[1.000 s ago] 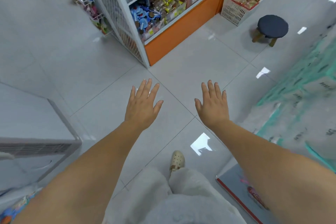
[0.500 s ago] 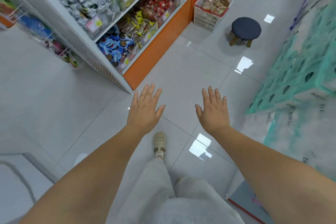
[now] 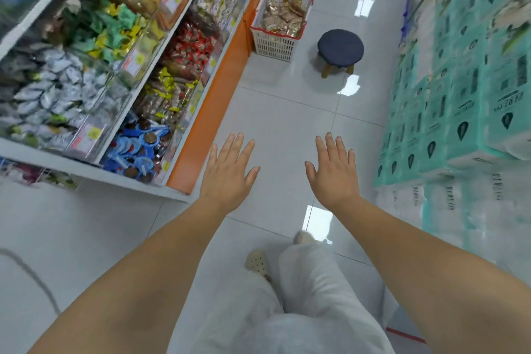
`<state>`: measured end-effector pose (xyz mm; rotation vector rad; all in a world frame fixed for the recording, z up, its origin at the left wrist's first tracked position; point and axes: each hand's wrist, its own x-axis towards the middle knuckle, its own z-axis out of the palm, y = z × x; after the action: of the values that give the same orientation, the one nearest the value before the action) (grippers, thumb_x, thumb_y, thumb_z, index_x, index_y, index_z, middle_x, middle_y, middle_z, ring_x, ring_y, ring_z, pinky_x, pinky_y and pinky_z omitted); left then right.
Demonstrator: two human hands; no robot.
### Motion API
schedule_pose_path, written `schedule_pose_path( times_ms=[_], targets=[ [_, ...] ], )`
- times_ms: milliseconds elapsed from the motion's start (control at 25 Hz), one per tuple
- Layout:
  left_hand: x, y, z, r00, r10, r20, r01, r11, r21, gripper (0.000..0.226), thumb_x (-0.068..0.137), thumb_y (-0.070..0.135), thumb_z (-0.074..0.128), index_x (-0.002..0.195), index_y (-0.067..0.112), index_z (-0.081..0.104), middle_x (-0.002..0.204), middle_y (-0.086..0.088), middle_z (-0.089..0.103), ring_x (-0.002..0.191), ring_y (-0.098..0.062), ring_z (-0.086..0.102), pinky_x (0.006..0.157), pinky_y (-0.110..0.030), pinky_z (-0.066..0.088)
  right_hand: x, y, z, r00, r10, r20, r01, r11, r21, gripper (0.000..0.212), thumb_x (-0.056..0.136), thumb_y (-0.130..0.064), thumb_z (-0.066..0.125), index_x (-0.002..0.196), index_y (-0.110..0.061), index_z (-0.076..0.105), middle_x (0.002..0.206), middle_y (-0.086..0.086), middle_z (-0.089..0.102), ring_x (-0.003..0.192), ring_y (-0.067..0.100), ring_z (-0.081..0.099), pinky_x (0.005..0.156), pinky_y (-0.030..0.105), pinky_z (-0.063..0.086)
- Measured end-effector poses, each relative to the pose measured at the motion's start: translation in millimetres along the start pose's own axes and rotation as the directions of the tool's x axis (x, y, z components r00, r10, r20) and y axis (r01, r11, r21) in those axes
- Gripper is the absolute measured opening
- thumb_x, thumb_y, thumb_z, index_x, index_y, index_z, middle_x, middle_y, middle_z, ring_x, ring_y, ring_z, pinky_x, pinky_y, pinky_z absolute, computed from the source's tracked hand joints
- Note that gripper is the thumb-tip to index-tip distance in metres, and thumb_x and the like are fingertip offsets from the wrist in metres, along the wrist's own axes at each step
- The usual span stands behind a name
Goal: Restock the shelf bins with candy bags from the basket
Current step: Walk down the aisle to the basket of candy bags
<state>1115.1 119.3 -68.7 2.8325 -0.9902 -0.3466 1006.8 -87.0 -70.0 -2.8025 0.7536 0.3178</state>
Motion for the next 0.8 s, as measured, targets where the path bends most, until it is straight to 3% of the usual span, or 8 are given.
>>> schedule_pose_path(
  times_ms=[360, 800],
  targets=[
    [183.5, 46.2, -24.1, 1.000, 0.016, 0.010, -0.017, 0.999, 0.039, 0.061, 0.102, 0.049, 0.023, 0.156, 0.027, 0.005, 0.164, 0.002, -0.003, 0.150, -0.014, -0.011, 0.121, -0.040, -0.008, 163.0, 64.8, -51.2, 0.999, 0.039, -0.003, -0.039, 0.999, -0.009, 0.061, 0.102, -0.044, 0.021, 0.155, -0.019, 0.002, 0.163, 0.005, -0.002, 0.150, 0.024, -0.007, 0.121, 0.044, -0.003],
    [404.5, 91.3, -60.6, 1.000, -0.030, -0.005, 0.030, 1.000, 0.002, 0.060, 0.102, 0.049, 0.026, 0.155, 0.026, 0.010, 0.164, -0.001, 0.006, 0.151, -0.016, -0.004, 0.120, -0.040, -0.008, 369.4, 132.4, -129.0, 0.999, 0.010, 0.036, -0.008, 0.999, -0.048, 0.061, 0.102, -0.044, 0.021, 0.155, -0.019, 0.004, 0.163, 0.005, 0.000, 0.150, 0.025, -0.005, 0.120, 0.045, -0.002]
  ],
)
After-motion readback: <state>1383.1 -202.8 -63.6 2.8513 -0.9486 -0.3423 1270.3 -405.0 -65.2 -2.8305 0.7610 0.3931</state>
